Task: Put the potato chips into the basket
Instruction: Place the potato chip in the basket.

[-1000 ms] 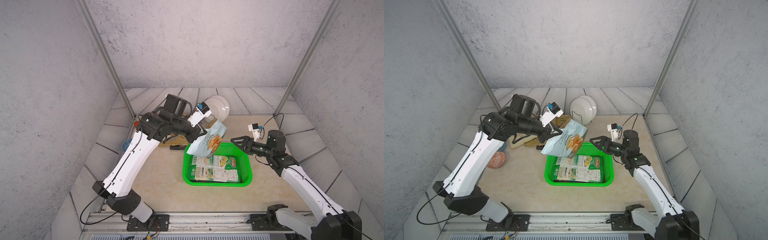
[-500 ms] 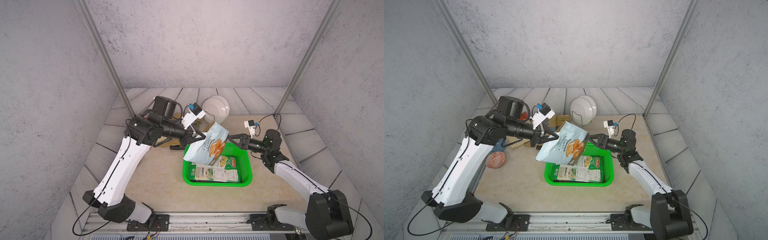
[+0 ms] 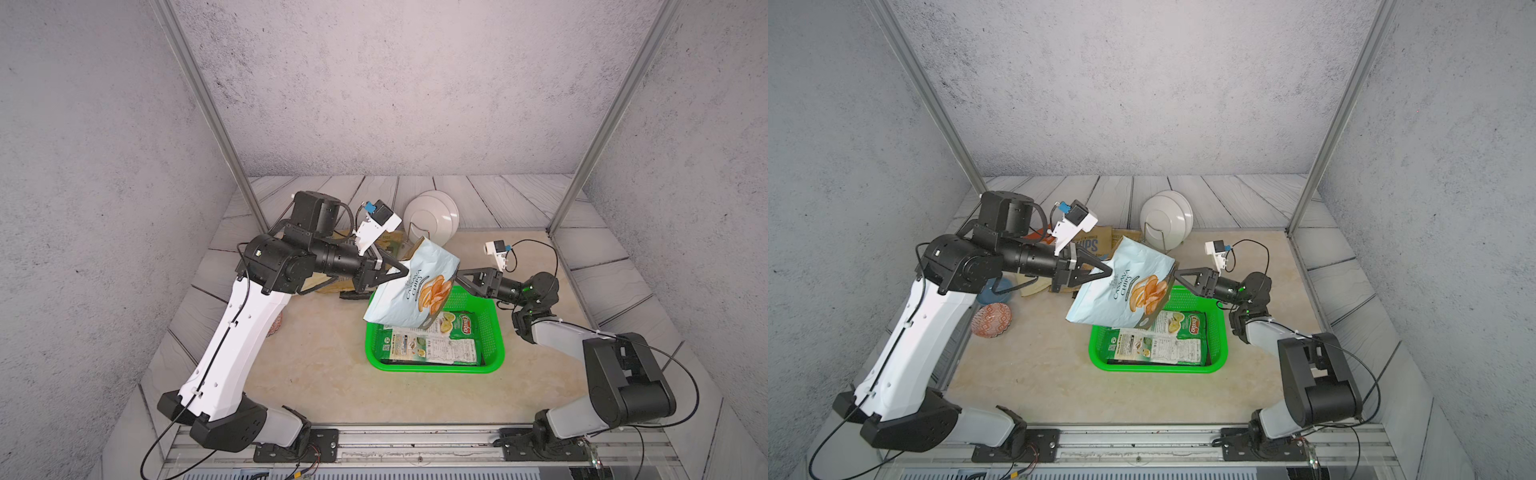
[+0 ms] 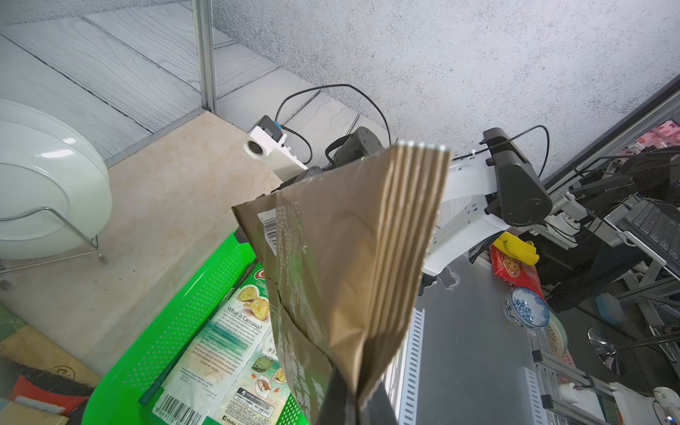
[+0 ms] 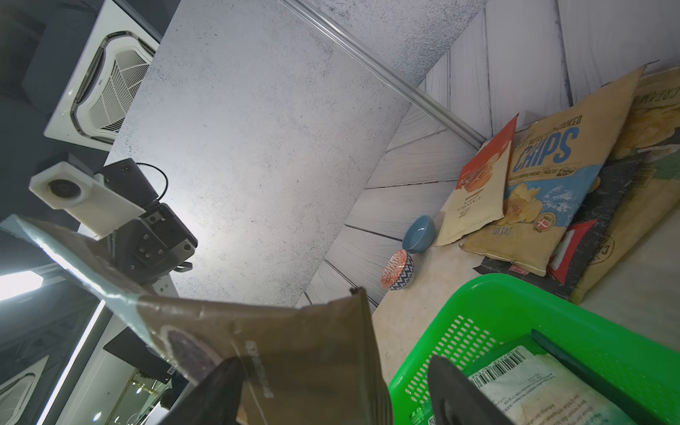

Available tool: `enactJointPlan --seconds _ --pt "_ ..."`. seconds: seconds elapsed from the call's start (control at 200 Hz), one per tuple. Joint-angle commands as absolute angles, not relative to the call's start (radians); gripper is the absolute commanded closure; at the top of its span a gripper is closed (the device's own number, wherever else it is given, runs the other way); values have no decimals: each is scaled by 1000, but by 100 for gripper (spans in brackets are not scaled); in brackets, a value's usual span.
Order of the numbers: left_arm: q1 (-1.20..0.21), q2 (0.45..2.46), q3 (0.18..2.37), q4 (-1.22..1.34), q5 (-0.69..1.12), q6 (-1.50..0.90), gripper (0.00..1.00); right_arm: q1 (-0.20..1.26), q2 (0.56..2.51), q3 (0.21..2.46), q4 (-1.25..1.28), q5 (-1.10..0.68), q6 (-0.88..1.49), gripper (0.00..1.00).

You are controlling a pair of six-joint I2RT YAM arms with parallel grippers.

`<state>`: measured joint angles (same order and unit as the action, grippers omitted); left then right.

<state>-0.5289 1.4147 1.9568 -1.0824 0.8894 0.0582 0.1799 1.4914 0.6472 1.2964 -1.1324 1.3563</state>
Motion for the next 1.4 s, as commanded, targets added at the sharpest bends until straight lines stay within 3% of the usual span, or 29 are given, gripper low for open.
enactJointPlan --seconds 0.0,0.165,0.275,0.54,0.766,0.911,1.021,1.146,1.301,1.396 --pt "-517 1385 1944 -1013 946 35 100 180 1493 683 1400 -1172 1392 16" --pt "-511 1386 1932 -981 957 8 100 191 1443 708 1400 -1199 1394 15" --pt "-504 1385 1925 -962 956 -7 100 192 1413 716 1400 -1213 1401 19" --pt "-471 1370 1894 -922 931 -44 100 190 1383 703 1398 -1200 1407 45" --pt "-438 1337 1810 -879 899 -62 100 184 1375 691 1398 -1159 1410 77" --pt "-418 1313 1664 -774 888 -126 100 180 1373 682 1396 -1134 1419 91" --pt "-413 1302 1559 -699 848 -159 100 176 1368 674 1347 -1129 1406 96" --pt "-407 1306 1471 -669 784 -136 100 164 1310 654 1080 -1127 1254 100" --pt "-399 1328 1368 -660 773 -73 98 166 1135 777 66 -961 625 100" --pt "-399 1334 1296 -640 781 -31 87 166 1093 849 -237 -844 449 100"
